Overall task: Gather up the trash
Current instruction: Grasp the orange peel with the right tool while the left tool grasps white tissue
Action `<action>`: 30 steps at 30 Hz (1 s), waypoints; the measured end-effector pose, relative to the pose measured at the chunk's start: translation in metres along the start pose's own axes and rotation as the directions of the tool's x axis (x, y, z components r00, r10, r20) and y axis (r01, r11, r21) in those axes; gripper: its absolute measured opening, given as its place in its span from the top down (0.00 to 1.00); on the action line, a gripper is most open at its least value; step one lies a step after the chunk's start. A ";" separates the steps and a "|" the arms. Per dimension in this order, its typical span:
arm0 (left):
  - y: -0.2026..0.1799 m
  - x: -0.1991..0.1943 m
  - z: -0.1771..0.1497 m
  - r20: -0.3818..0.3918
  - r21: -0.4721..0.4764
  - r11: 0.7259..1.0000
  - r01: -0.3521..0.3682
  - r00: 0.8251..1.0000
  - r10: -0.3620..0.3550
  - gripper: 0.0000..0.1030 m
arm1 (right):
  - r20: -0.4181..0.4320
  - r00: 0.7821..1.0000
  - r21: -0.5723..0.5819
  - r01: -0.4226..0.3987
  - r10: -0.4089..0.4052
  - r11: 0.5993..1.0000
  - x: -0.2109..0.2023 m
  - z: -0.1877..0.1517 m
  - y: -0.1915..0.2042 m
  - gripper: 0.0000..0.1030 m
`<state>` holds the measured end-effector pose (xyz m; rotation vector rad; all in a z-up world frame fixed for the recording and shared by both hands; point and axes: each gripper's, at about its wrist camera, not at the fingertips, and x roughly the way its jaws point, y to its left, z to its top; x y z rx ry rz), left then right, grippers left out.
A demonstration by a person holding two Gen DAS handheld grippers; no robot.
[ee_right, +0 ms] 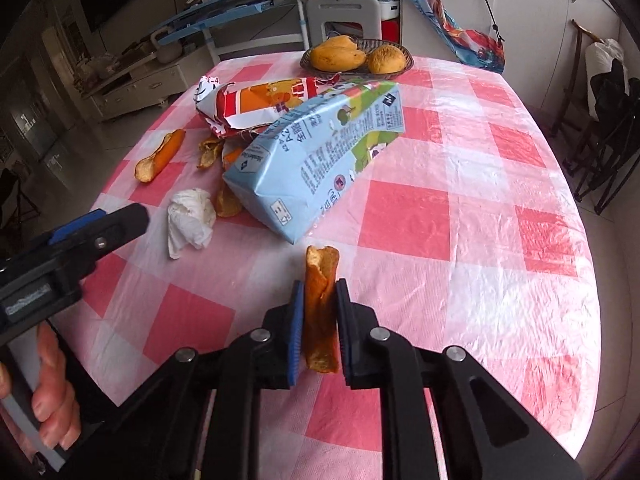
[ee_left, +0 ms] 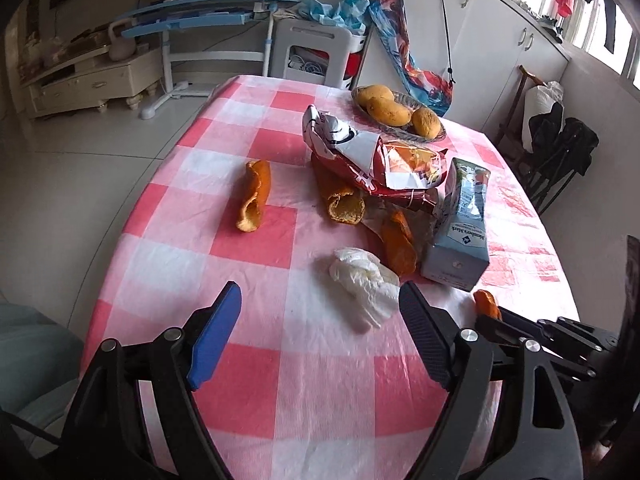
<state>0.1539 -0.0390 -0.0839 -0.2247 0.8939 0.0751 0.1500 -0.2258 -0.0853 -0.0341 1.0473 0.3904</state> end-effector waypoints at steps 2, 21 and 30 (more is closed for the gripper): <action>-0.006 0.012 0.002 -0.009 0.018 1.000 -0.011 1.000 0.011 0.25 | 0.011 1.000 0.028 -0.011 0.010 1.000 -0.001 -0.002 -0.002 0.84; 0.002 -0.015 -0.022 0.014 0.057 0.995 0.077 0.997 -0.078 0.89 | 0.014 0.985 0.122 -0.172 0.171 0.978 -0.009 -0.013 0.004 0.84; 0.010 -0.054 -0.056 0.030 0.069 0.995 0.078 0.996 -0.081 0.89 | 0.033 0.973 0.113 -0.231 0.229 0.966 -0.030 -0.038 0.019 0.84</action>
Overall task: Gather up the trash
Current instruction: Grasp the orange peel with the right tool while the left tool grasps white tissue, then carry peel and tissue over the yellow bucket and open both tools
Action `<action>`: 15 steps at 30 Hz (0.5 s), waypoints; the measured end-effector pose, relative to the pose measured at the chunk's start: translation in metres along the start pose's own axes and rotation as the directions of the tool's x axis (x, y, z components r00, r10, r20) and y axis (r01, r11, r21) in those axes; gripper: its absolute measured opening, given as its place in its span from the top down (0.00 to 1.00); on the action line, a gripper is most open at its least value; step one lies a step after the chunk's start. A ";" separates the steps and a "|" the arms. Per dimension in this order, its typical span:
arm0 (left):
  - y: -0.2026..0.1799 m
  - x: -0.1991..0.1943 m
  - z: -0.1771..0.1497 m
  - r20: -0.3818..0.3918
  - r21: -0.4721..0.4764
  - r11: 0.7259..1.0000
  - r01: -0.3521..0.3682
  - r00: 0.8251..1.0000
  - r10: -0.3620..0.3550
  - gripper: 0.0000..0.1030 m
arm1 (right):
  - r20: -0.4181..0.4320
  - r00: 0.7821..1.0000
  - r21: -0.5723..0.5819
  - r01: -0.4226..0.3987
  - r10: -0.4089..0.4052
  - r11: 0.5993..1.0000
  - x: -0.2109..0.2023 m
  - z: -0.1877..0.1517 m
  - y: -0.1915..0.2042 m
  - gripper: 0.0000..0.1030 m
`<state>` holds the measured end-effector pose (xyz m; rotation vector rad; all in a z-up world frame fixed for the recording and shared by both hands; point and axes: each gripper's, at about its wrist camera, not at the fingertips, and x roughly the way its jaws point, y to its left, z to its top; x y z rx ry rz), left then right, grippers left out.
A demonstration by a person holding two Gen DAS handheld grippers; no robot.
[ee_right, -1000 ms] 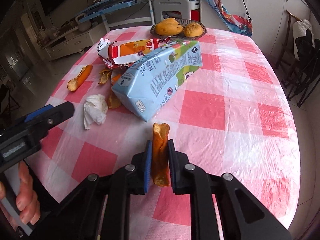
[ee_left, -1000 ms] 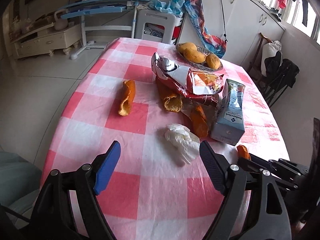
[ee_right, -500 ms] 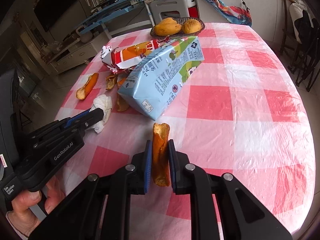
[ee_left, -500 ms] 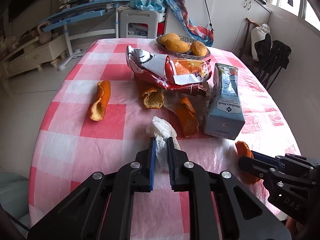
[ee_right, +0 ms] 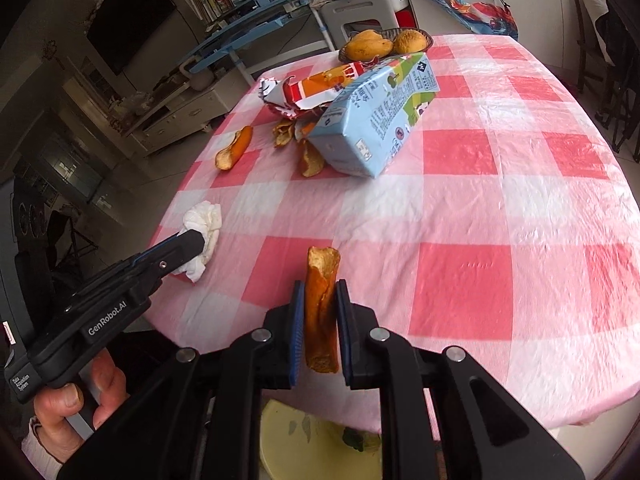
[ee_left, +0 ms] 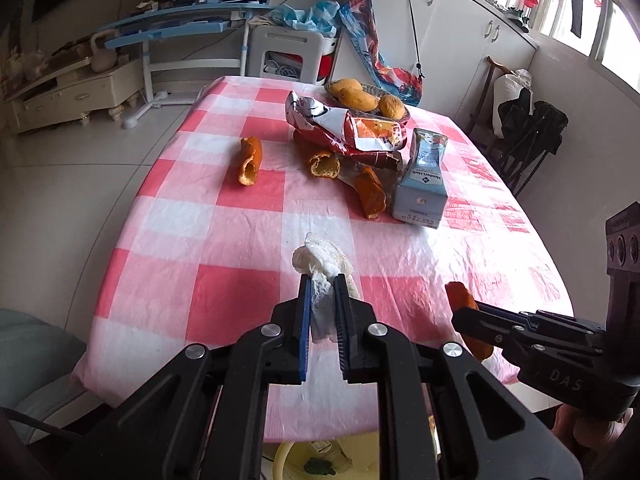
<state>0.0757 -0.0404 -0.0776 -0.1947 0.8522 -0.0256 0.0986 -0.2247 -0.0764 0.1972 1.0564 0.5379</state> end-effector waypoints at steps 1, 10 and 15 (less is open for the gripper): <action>0.000 -0.003 -0.003 0.001 0.006 1.000 -0.003 1.000 0.003 0.89 | -0.001 1.000 -0.007 -0.004 0.004 1.000 -0.002 -0.004 0.003 0.84; -0.004 -0.040 -0.035 0.009 0.053 0.999 -0.007 1.000 0.007 0.89 | -0.051 0.999 -0.086 -0.003 -0.002 0.996 -0.017 -0.056 0.029 0.84; -0.010 -0.054 -0.053 -0.005 0.097 0.995 0.002 1.000 -0.002 0.89 | -0.082 0.996 -0.050 0.021 -0.025 0.999 -0.023 -0.084 0.026 0.83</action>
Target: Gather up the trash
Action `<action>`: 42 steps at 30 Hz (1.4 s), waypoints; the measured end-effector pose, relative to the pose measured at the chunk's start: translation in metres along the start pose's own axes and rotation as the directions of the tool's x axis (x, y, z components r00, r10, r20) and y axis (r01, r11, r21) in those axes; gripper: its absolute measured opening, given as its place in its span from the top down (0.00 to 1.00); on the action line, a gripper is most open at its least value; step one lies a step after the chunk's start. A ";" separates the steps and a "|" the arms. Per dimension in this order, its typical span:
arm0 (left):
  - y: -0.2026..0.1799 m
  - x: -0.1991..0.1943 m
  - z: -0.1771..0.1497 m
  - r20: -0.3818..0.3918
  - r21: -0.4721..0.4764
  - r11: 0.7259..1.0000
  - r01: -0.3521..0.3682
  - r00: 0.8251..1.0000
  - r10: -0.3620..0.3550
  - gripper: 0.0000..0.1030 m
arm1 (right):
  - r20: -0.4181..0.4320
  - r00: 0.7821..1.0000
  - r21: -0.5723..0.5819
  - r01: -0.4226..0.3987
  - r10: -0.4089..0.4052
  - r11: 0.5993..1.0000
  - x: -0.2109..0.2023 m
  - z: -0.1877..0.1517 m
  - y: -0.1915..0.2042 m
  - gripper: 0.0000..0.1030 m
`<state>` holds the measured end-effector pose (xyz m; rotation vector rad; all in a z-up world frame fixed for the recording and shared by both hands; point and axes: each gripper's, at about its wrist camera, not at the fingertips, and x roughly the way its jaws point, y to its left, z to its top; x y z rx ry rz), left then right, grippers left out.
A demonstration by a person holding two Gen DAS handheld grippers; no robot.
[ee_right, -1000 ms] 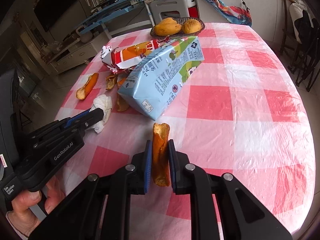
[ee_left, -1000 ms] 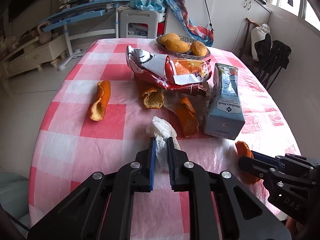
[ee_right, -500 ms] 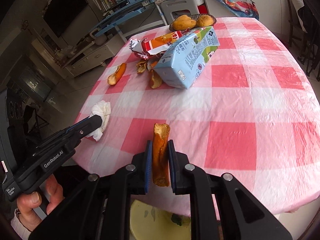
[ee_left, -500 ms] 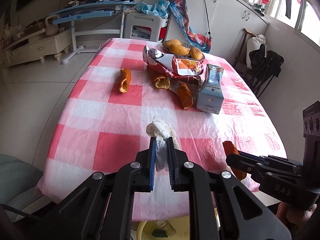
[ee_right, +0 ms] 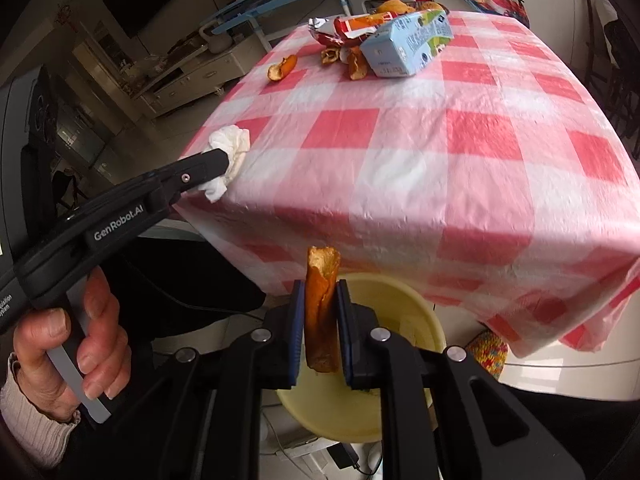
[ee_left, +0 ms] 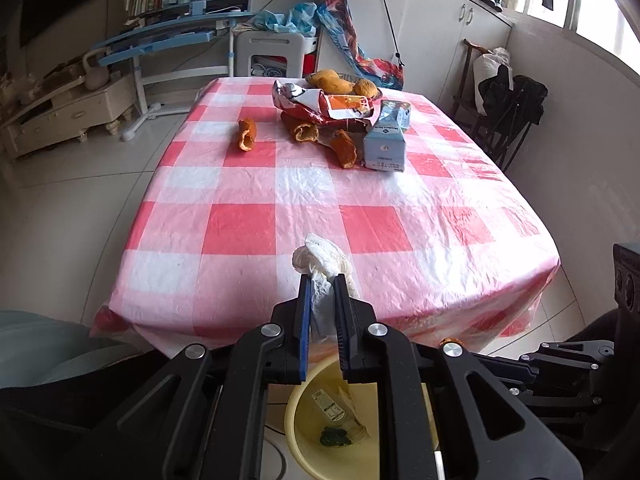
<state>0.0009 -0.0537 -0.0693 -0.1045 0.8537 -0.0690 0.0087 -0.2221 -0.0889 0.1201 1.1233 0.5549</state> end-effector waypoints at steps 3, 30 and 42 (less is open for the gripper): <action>-0.007 -0.004 -0.010 -0.014 0.026 1.000 0.006 1.000 -0.005 0.89 | 0.049 0.999 0.058 0.007 -0.010 0.998 -0.011 -0.006 -0.007 0.71; -0.017 -0.012 -0.030 -0.046 0.069 0.998 -0.010 0.999 0.014 0.49 | 0.280 0.955 0.153 0.055 -0.097 0.987 -0.041 0.000 -0.023 0.35; -0.002 -0.013 -0.024 -0.015 -0.015 0.999 -0.045 0.999 0.045 0.43 | 0.272 0.956 0.138 0.074 -0.110 0.988 -0.038 0.000 -0.021 0.35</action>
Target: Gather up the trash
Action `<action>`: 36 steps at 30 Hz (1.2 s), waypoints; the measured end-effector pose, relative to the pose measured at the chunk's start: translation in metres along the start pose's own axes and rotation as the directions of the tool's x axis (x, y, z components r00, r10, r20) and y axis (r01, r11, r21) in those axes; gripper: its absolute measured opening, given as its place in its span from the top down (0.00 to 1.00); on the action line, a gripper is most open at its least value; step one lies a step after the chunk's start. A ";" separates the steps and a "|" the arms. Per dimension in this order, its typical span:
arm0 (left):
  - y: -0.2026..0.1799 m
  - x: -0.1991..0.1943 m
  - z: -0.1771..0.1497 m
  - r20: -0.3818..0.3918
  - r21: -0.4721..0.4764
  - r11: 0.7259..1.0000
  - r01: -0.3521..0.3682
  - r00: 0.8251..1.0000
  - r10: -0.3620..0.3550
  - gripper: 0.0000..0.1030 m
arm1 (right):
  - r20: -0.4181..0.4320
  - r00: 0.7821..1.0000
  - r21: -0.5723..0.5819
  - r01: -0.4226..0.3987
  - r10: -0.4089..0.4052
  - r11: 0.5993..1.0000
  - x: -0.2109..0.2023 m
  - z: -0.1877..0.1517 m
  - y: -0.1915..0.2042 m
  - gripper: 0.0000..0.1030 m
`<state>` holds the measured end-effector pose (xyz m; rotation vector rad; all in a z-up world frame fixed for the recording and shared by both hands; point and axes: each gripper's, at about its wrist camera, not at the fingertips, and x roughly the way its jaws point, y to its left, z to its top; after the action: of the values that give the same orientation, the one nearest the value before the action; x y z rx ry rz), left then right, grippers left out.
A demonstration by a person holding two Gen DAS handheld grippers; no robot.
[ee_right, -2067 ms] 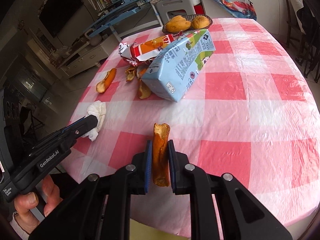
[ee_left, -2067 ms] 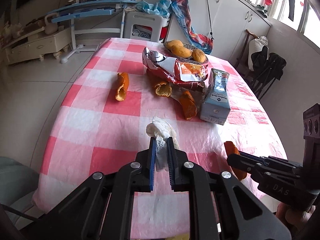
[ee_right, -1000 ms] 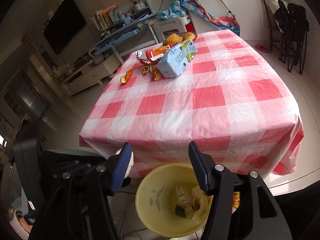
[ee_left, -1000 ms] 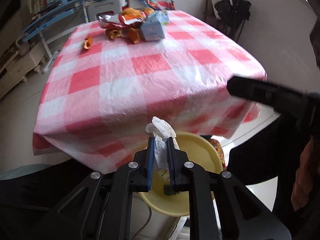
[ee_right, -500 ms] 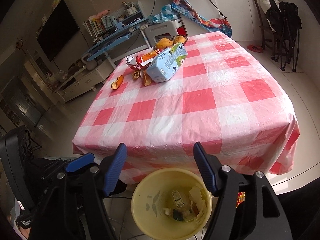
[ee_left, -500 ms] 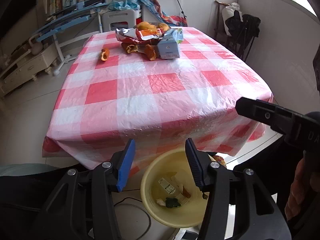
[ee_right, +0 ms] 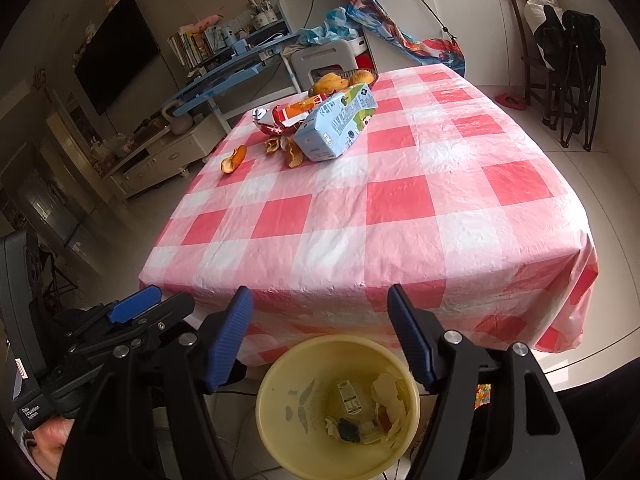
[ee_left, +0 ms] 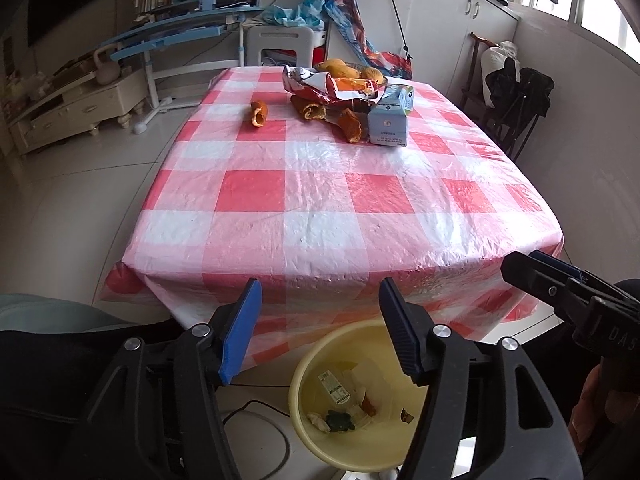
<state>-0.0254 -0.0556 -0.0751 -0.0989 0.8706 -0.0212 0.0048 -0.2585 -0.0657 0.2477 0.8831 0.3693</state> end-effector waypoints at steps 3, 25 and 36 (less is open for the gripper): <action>0.000 0.000 0.000 0.004 0.000 1.000 0.000 1.000 0.000 0.42 | -0.001 1.000 -0.005 0.003 -0.003 1.000 0.001 0.000 0.001 0.35; 0.015 -0.006 0.004 0.042 -0.081 0.996 -0.023 0.999 0.027 0.38 | 0.000 1.000 -0.022 0.011 -0.011 1.000 0.001 -0.001 0.004 0.35; 0.024 -0.006 0.006 0.051 -0.131 0.991 -0.038 0.998 0.045 0.37 | 0.006 1.000 -0.029 0.010 -0.010 1.000 0.000 0.000 0.004 0.35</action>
<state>-0.0256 -0.0310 -0.0688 -0.2025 0.8200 0.0766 0.0041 -0.2552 -0.0643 0.2177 0.8728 0.3717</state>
